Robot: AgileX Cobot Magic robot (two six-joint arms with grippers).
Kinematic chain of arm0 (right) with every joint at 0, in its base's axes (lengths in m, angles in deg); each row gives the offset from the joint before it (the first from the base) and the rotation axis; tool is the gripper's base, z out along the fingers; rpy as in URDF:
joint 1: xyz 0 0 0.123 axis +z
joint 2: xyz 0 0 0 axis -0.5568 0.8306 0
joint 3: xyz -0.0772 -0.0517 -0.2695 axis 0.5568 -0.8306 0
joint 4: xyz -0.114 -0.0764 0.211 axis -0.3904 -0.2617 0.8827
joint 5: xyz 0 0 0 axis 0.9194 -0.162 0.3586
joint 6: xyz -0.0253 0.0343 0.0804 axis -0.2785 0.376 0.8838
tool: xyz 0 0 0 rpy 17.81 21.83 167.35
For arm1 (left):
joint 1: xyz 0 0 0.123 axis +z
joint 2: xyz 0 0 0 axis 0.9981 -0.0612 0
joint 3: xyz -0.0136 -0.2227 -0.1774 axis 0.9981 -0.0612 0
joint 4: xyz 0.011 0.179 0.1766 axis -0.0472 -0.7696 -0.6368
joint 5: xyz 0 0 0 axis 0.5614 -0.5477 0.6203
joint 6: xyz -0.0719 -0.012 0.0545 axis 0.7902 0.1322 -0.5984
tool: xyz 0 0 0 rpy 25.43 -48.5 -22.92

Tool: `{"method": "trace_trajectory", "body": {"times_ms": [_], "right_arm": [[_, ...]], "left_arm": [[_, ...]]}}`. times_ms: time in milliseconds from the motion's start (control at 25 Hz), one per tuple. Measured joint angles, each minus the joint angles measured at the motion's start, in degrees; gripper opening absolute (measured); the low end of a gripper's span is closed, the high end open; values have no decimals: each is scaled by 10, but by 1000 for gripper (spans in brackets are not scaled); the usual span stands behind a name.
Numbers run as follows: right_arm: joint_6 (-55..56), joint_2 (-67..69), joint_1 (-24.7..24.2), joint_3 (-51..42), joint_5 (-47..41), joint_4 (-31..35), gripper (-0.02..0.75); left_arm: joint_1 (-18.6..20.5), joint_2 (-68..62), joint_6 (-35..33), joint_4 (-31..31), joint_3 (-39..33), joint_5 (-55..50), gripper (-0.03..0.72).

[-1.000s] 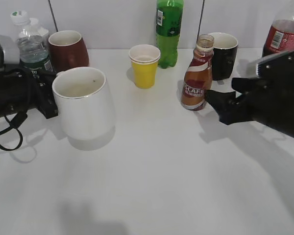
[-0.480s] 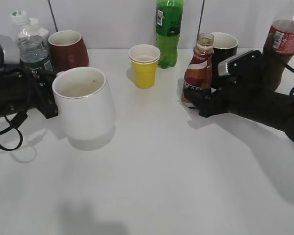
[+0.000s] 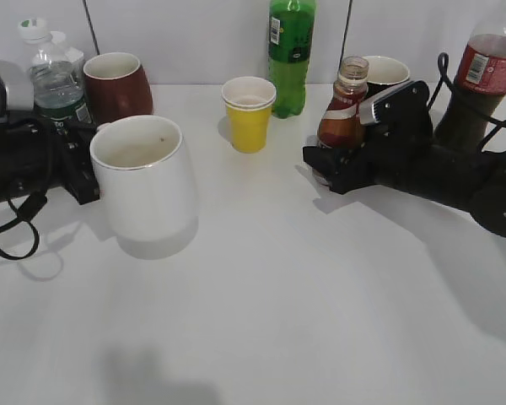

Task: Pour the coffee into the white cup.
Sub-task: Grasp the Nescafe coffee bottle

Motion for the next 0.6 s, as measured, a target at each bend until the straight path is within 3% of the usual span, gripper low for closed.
{"method": "trace_trajectory", "body": {"times_ms": [160,600], "right_arm": [[2,0,0,0,0,-1,543],[2,0,0,0,0,5,538]], "left_arm": [[0,0,0,0,0,0,51],[0,0,0,0,0,0,51]]}}
